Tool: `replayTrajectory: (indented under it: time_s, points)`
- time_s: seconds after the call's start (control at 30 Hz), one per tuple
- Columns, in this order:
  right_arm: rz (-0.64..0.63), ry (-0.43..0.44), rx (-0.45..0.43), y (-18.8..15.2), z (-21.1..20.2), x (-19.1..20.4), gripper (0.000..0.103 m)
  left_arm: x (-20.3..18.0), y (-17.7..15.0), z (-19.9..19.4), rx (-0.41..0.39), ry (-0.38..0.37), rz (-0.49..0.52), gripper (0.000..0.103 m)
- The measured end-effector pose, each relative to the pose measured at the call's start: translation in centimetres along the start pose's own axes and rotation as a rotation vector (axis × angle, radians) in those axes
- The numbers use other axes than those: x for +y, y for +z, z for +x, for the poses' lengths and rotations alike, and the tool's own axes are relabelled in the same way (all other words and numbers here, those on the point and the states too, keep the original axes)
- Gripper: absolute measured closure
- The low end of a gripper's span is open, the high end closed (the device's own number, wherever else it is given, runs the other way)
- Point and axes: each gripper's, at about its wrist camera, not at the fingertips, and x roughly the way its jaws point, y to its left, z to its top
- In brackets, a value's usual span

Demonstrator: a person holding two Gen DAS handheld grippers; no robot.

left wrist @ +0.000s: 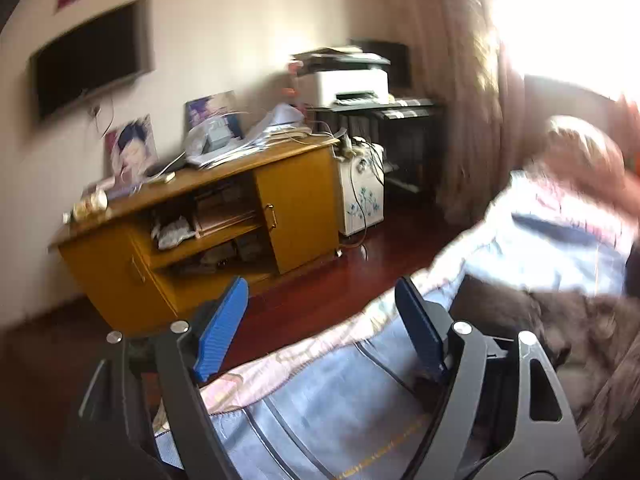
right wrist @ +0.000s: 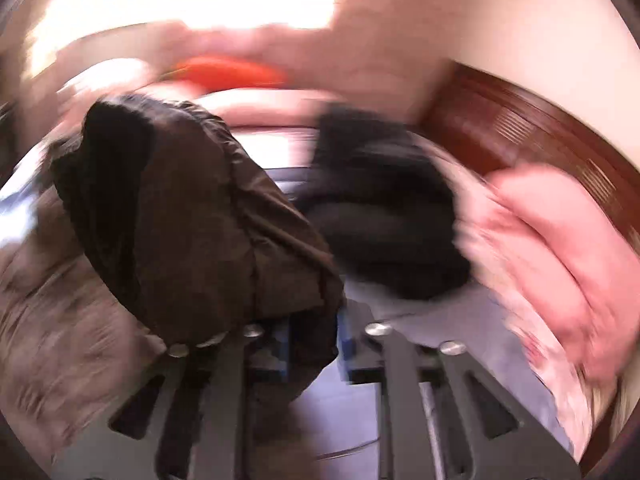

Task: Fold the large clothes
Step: 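Shake out and lay the brown jacket flat with both tools, hood away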

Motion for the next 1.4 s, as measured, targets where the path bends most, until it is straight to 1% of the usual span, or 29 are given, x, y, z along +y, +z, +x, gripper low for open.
replayTrajectory:
  time_s: [0.03, 0.07, 0.1, 0.17, 0.2, 0.23, 0.27, 0.3, 0.33, 0.37, 0.43, 0.47, 0.5, 0.57, 0.63, 0.7, 0.77, 0.8, 0.83, 0.87, 0.93, 0.97, 1.0, 1.1, 1.17, 1.2, 1.23, 1.3, 1.4]
  points:
    - [0.032, -0.094, 0.014, 0.7, 1.3, -2.9, 0.018, 0.3, 0.5, 0.0, 0.014, -0.048, 0.003, 0.026]
    - [0.05, -0.172, 0.011, 1.0, 2.0, -4.9, 0.004, 0.4, 0.4, -0.2, 0.021, -0.077, 0.016, 0.026]
    - [0.07, -0.272, -0.01, 1.3, 2.6, -7.7, 0.004, -0.1, 0.2, -0.5, 0.025, -0.11, 0.035, 0.025]
    - [0.112, -0.431, -0.03, 1.5, 2.7, -11.3, 0.005, -2.4, -0.6, -1.7, 0.041, -0.249, 0.089, 0.022]
    - [0.147, -0.464, -0.052, 1.4, 2.1, -12.2, 0.004, -4.2, -1.2, -2.4, 0.057, -0.364, 0.11, 0.022]
    - [0.202, -0.459, -0.089, 1.1, 1.0, -13.0, 0.004, -5.7, -1.9, -3.1, 0.074, -0.472, 0.122, 0.022]
    - [0.261, -0.372, -0.137, 0.6, -0.5, -12.9, 0.004, -7.9, -2.6, -3.8, 0.104, -0.613, 0.14, 0.022]
    - [0.274, -0.243, -0.159, 0.2, -1.5, -12.0, 0.004, -10.3, -3.4, -4.3, 0.153, -0.745, 0.165, 0.022]
    - [0.249, -0.121, -0.158, 0.2, -1.7, -10.4, 0.004, -12.2, -4.1, -4.3, 0.203, -0.83, 0.181, 0.022]
    - [0.183, 0.001, -0.134, 0.1, -1.7, -7.4, 0.004, -13.9, -4.8, -4.1, 0.254, -0.892, 0.197, 0.022]
    - [0.057, 0.161, -0.078, -0.5, -1.3, -2.3, 0.005, -18.1, -6.6, -3.0, 0.354, -0.977, 0.235, 0.022]
    - [-0.01, 0.28, -0.012, -1.0, -0.1, 1.4, 0.005, -19.5, -7.4, -2.0, 0.372, -0.958, 0.256, 0.022]
    - [-0.038, 0.358, 0.041, -1.3, 1.0, 3.7, 0.005, -20.4, -7.8, -0.9, 0.384, -0.924, 0.277, 0.022]
    - [-0.084, 0.456, 0.147, -2.7, 3.9, 8.4, 0.007, -21.2, -8.6, 2.0, 0.375, -0.781, 0.34, 0.025]
    - [-0.116, 0.437, 0.186, -3.9, 5.7, 10.8, 0.007, -20.2, -8.4, 5.7, 0.346, -0.569, 0.388, 0.032]
    - [-0.134, 0.39, 0.201, -4.7, 7.9, 11.6, 0.007, -18.2, -7.7, 9.2, 0.333, -0.408, 0.389, 0.034]
    - [-0.123, 0.324, 0.201, -6.2, 8.1, 10.8, 0.007, -15.6, -6.8, 12.6, 0.264, -0.152, 0.416, 0.034]
    - [-0.107, 0.278, 0.194, -6.3, 8.6, 9.7, 0.007, -13.9, -6.1, 14.1, 0.229, 0.01, 0.427, 0.034]
    - [-0.09, 0.237, 0.188, -6.4, 9.0, 8.2, 0.007, -12.5, -5.5, 15.0, 0.228, 0.078, 0.41, 0.034]
    - [-0.078, 0.189, 0.186, -6.3, 9.5, 7.3, 0.007, -11.3, -4.6, 15.1, 0.236, 0.085, 0.381, 0.036]
    - [-0.057, 0.101, 0.187, -6.2, 9.0, 5.0, 0.007, -8.9, -2.8, 13.0, 0.233, -0.024, 0.269, 0.035]
    - [-0.048, 0.111, 0.171, -6.0, 7.7, 4.5, 0.007, -8.6, -2.2, 10.8, 0.218, -0.099, 0.241, 0.032]
    - [-0.048, 0.129, 0.154, -6.1, 6.3, 4.2, 0.007, -8.8, -1.7, 8.5, 0.207, -0.16, 0.239, 0.022]
    - [-0.09, 0.222, 0.118, -5.7, -1.2, 5.0, 0.006, -11.8, 0.0, -3.1, 0.127, -0.374, 0.271, 0.003]
    - [-0.115, 0.326, 0.126, -5.3, -7.5, 5.9, 0.001, -13.0, 0.0, -10.1, 0.105, -0.498, 0.302, 0.002]
    - [-0.121, 0.36, 0.13, -5.1, -9.9, 6.5, 0.001, -14.3, 0.4, -14.7, 0.091, -0.584, 0.329, 0.002]
    - [-0.119, 0.384, 0.14, -4.9, -12.8, 6.5, 0.001, -15.1, 0.3, -17.6, 0.085, -0.631, 0.35, 0.002]
    - [-0.137, 0.409, 0.152, -4.5, -17.1, 7.1, 0.001, -17.4, 0.3, -24.7, 0.075, -0.701, 0.409, 0.002]
    - [-0.18, 0.401, 0.114, -4.6, -24.0, 7.2, 0.001, -18.3, 0.7, -32.2, 0.067, -0.776, 0.454, 0.002]
